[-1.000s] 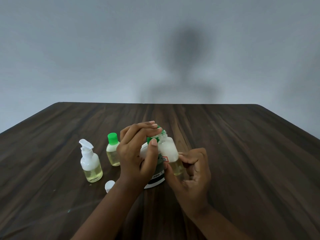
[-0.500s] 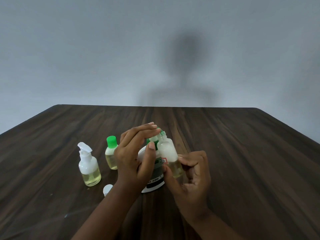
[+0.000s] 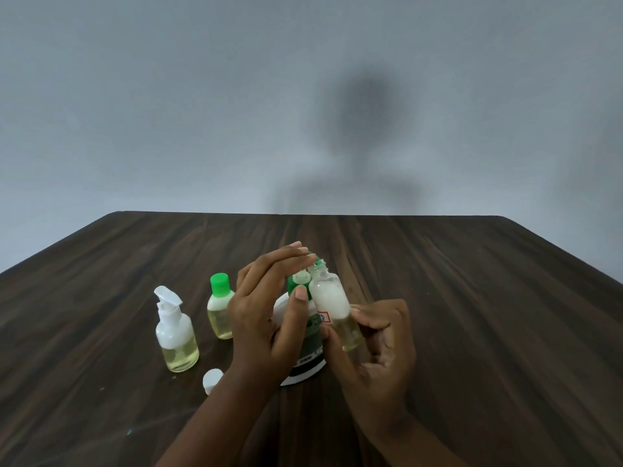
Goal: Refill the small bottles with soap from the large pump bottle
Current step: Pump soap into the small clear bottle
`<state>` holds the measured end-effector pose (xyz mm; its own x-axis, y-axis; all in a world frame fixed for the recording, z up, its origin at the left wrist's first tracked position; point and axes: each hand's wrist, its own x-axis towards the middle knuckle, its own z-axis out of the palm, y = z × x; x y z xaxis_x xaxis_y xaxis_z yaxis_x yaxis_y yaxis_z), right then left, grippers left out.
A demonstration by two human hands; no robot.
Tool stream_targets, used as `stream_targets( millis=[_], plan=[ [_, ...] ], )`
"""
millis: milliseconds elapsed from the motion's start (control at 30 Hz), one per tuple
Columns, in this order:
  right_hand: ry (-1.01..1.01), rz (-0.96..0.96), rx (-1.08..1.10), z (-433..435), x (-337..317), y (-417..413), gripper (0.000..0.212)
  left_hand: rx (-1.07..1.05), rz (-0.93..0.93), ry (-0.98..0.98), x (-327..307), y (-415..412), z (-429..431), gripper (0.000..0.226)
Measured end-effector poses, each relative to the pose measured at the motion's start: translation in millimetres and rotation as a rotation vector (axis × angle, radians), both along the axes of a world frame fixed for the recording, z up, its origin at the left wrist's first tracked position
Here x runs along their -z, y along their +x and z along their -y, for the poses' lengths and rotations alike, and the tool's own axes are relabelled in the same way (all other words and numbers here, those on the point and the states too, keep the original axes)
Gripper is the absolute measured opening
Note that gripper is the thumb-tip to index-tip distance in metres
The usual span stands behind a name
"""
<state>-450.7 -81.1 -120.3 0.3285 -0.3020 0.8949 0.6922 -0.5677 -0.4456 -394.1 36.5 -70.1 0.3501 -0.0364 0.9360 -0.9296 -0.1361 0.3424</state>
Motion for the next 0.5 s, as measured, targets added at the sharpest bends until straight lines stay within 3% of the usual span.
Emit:
stream_targets(
  millis=[167,500],
  plan=[
    [0.004,-0.041,-0.038,2.2,5.9,-3.9,0.026,-0.063,0.021,0.057,6.7,-3.7,-1.7,0.031],
    [-0.002,0.039,-0.006,1.0,-3.6,0.7,0.029,-0.051,-0.002,-0.013,-4.4,-2.2,1.0,0.032]
  ],
)
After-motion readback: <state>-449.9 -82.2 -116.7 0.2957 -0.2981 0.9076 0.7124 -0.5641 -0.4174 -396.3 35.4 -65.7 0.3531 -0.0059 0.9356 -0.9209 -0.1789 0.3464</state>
